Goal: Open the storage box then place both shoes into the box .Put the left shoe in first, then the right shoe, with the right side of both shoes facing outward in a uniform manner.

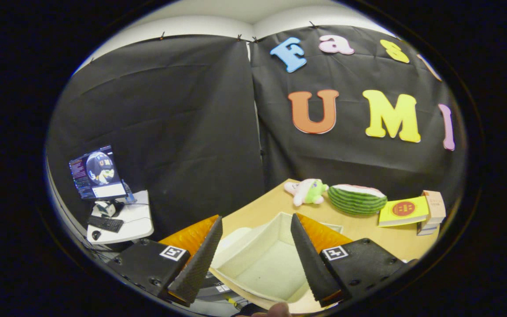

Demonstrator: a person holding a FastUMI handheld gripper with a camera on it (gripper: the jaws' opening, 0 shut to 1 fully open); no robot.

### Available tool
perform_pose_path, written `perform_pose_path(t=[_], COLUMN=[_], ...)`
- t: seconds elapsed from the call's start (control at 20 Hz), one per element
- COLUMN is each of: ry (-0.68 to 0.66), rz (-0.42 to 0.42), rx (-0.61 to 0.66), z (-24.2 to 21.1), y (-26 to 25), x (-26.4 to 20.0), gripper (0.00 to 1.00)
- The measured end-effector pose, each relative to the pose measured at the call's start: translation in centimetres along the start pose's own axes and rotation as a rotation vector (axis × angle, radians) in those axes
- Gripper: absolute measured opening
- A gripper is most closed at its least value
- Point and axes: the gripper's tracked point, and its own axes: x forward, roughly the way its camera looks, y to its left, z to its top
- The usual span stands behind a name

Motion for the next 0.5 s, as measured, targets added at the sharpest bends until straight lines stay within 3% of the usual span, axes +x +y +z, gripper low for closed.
perform_pose_path(t=[0.5], ry=[0.118], rz=[-0.275], rx=[0.036], z=[-5.8], y=[-14.9], x=[-8.6], gripper=[0.97])
